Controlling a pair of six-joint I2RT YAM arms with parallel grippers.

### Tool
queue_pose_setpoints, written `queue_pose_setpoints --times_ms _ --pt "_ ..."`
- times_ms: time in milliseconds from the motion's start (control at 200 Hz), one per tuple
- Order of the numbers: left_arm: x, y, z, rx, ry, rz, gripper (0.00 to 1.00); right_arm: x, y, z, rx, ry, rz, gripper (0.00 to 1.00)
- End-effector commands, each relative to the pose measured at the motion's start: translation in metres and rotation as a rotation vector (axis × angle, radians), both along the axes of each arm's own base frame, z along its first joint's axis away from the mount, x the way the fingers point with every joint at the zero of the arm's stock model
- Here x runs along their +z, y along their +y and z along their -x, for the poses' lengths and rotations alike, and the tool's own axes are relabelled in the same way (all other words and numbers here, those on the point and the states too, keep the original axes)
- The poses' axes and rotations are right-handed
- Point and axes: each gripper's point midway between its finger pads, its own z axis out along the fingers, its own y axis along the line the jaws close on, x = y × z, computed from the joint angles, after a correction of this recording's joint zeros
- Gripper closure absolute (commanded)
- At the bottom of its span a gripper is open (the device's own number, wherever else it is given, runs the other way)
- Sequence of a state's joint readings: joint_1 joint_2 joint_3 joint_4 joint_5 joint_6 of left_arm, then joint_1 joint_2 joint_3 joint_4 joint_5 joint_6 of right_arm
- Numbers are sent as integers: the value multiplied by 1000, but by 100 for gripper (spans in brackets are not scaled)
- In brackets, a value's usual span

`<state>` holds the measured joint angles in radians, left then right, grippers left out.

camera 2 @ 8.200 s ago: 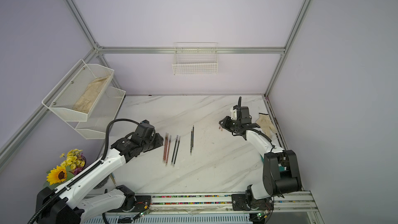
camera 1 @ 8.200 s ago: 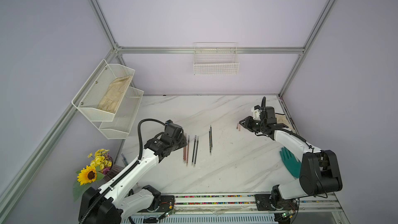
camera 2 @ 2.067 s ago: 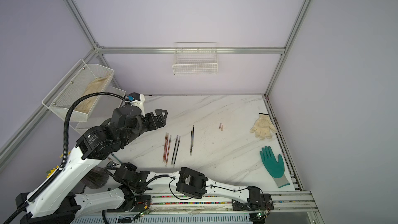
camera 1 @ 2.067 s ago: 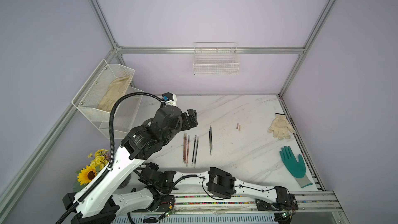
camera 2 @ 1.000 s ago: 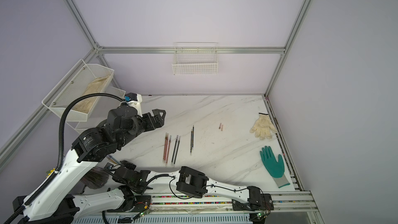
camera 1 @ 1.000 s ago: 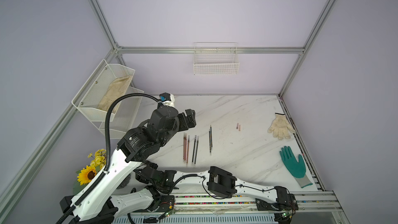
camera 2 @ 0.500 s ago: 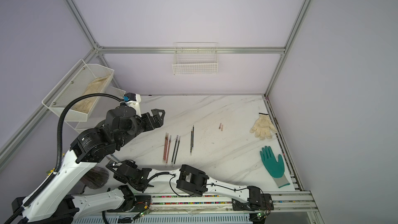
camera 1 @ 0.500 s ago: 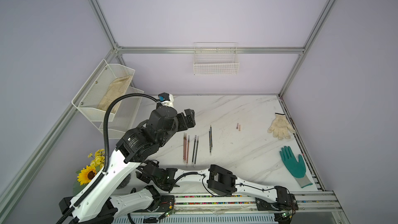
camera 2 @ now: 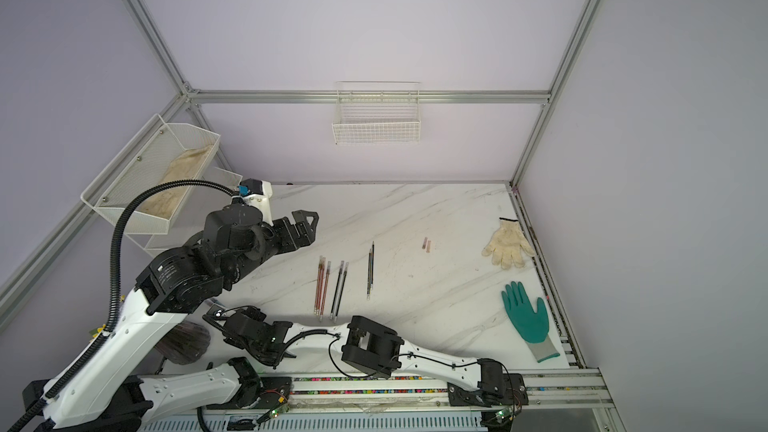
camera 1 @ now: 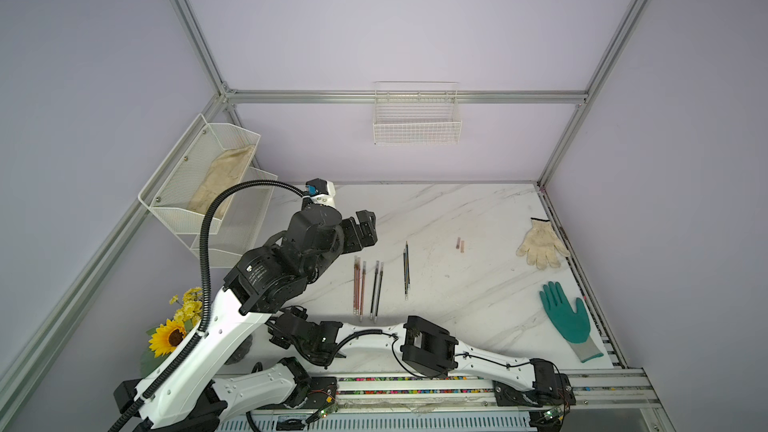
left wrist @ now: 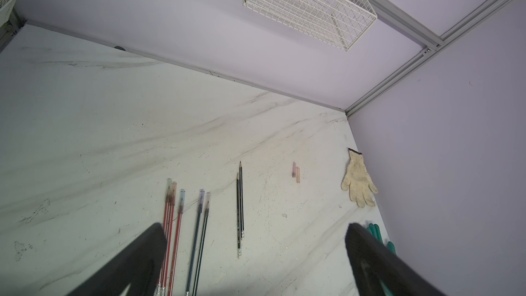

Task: Remove the protective cover of the pencils
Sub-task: Adjust the pencil at the center of the board, then pick up the pencil from the center of the board.

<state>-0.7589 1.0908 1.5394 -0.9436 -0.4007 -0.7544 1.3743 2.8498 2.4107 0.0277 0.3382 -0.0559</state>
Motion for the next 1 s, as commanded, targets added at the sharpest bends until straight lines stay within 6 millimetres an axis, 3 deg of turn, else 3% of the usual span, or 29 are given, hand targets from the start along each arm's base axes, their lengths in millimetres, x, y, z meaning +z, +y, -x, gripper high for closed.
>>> queue_pose_setpoints --times_ms 0,125,410,705,995 --pt "-4 0 -4 -3 -13 -21 2 2 -1 -1 7 43 3 71" --pt "-4 0 -5 -4 -12 -23 2 -3 -5 -6 -9 73 5 72" --pt "-3 -2 -6 -8 -12 -25 2 -5 -8 -12 4 150 -4 58" --pt "-2 -1 -7 -11 -12 -26 1 -17 -16 -11 22 210 74 60" --pt "2 4 -5 -5 -11 -31 1 -46 -29 4 52 323 203 64"
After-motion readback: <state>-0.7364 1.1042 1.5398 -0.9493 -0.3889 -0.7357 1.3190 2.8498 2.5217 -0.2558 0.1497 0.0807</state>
